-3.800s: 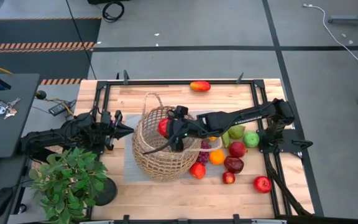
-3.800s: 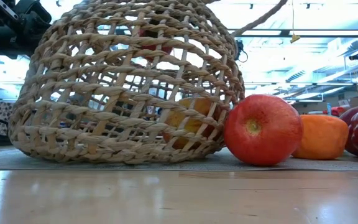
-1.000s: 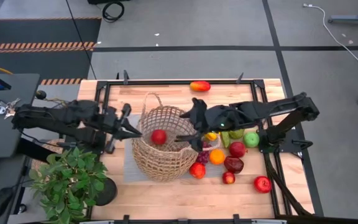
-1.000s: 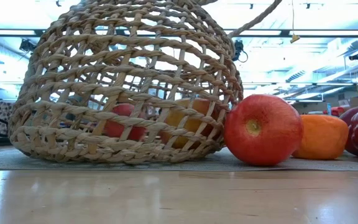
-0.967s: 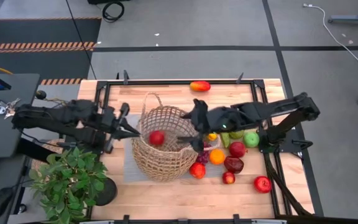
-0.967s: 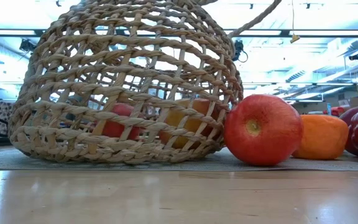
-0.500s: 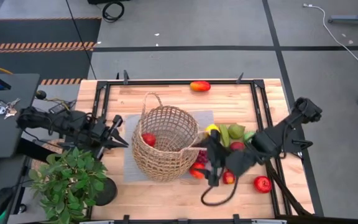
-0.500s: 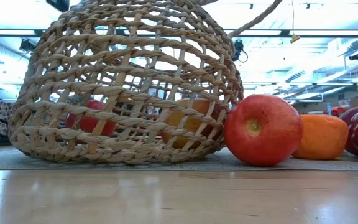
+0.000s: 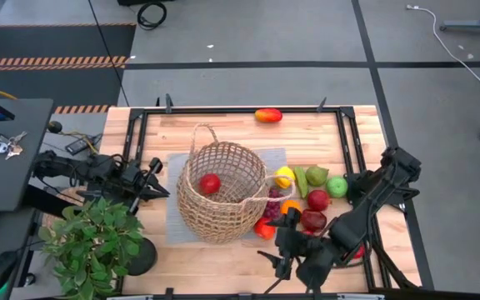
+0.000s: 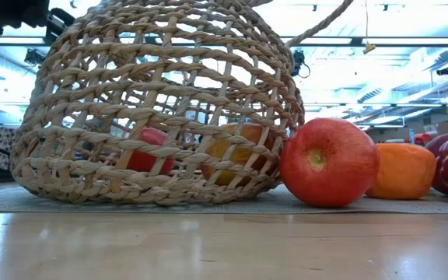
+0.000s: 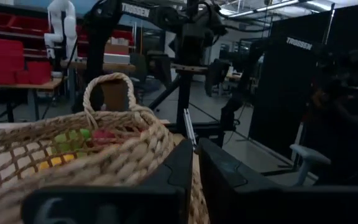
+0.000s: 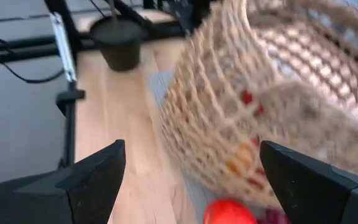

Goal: Build produce basket
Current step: Put the left red apple into the basket

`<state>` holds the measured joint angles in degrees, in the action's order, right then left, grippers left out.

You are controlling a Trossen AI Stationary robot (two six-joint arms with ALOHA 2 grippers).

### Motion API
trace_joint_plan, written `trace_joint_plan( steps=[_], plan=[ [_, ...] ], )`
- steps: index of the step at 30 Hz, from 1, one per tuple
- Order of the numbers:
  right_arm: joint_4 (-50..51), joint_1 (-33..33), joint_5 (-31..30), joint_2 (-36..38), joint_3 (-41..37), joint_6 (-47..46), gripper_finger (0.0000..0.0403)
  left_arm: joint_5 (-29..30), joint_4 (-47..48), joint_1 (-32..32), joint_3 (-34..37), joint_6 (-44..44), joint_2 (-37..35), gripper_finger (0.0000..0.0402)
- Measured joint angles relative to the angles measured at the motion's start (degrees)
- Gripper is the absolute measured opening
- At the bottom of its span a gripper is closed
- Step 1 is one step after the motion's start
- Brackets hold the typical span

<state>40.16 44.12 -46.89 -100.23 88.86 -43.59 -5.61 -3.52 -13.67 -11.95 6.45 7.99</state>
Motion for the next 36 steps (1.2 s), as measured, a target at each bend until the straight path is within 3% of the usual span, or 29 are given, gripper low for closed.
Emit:
trace_joint_plan(
  steps=[6, 14, 21, 27, 36],
  plan=[
    [8.51, 0.9, -1.83, -5.61, 0.0, -9.31, 0.0375, 0.04, -0.18, 0.0, 3.49, 0.67, -3.34, 0.0028],
    [12.42, 1.96, -5.29, -13.14, 0.0, -15.89, 0.0375, 0.04, -0.3, -0.02, 6.76, 2.37, -4.39, 0.0036],
    [17.0, 5.31, -10.09, -13.12, -4.19, -28.08, 0.0375, 0.03, -2.96, 0.0, 8.72, 2.24, -4.39, 0.0028],
    [12.98, 5.36, -11.81, -12.96, -11.78, -35.23, 0.0375, 0.7, -6.14, 0.0, 10.8, 1.91, -4.42, 0.0034],
    [-0.89, 0.37, -12.11, -12.85, -17.51, -27.09, 0.0386, 1.01, -3.61, -0.07, 11.45, 3.83, -4.28, 0.0028]
  ],
)
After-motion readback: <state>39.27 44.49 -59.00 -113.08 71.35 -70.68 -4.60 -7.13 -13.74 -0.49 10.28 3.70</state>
